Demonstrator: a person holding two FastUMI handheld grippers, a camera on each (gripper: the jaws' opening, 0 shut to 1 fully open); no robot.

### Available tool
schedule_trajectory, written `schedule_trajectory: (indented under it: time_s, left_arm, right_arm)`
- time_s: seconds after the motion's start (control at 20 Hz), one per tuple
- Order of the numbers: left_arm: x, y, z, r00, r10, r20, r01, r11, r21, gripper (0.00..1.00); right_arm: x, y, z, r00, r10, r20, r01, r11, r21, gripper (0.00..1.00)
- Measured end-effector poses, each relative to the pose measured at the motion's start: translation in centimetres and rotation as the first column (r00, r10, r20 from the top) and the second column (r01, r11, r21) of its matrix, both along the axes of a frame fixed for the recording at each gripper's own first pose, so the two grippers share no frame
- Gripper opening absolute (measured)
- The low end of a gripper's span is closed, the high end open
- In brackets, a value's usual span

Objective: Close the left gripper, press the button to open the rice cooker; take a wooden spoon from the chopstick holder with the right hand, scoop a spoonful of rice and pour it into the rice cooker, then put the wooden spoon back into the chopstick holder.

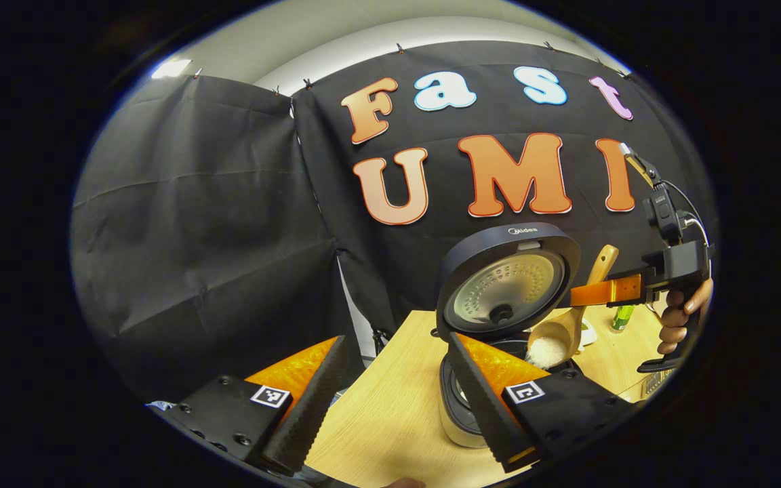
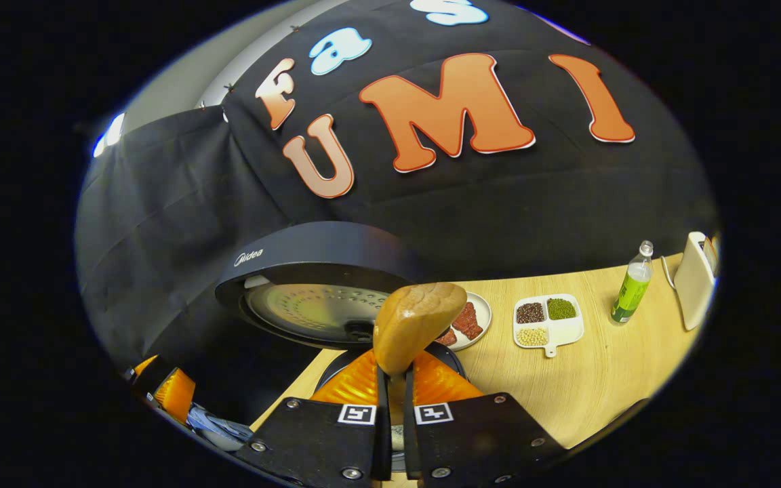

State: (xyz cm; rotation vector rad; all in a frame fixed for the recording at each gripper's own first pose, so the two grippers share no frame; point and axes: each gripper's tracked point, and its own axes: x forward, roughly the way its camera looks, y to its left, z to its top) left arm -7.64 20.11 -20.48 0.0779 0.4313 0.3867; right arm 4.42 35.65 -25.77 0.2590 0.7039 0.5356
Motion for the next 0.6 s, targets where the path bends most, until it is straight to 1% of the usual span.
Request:
schedule_trajectory:
  time_s: [0.1,0.15,0.3,0.6]
  left_arm:
    - [-0.1,0.1,0.0,1.0,0.006,-0.002,-0.006,1.0,0.001,1.0]
    - [-0.1,0.1,0.0,1.0,0.008,-0.002,-0.008,1.0,0.001,0.93]
    - [-0.2,0.2,-0.1,1.0,0.02,-0.005,-0.02,1.0,0.002,0.93]
    - [-0.6,0.6,-0.7,0.999,0.047,-0.02,-0.047,0.999,-0.006,0.93]
  right_arm:
    - [-0.1,0.4,0.0,0.999,0.02,0.031,-0.02,0.999,-0.029,0.07]
    - [-0.2,0.6,0.0,0.998,0.033,0.047,-0.031,0.999,-0.045,0.07]
    - [-0.5,1.4,0.7,0.991,0.077,0.11,-0.067,0.994,-0.091,0.07]
    - [-1.0,2.8,0.8,0.956,0.173,0.236,-0.124,0.97,-0.211,0.07]
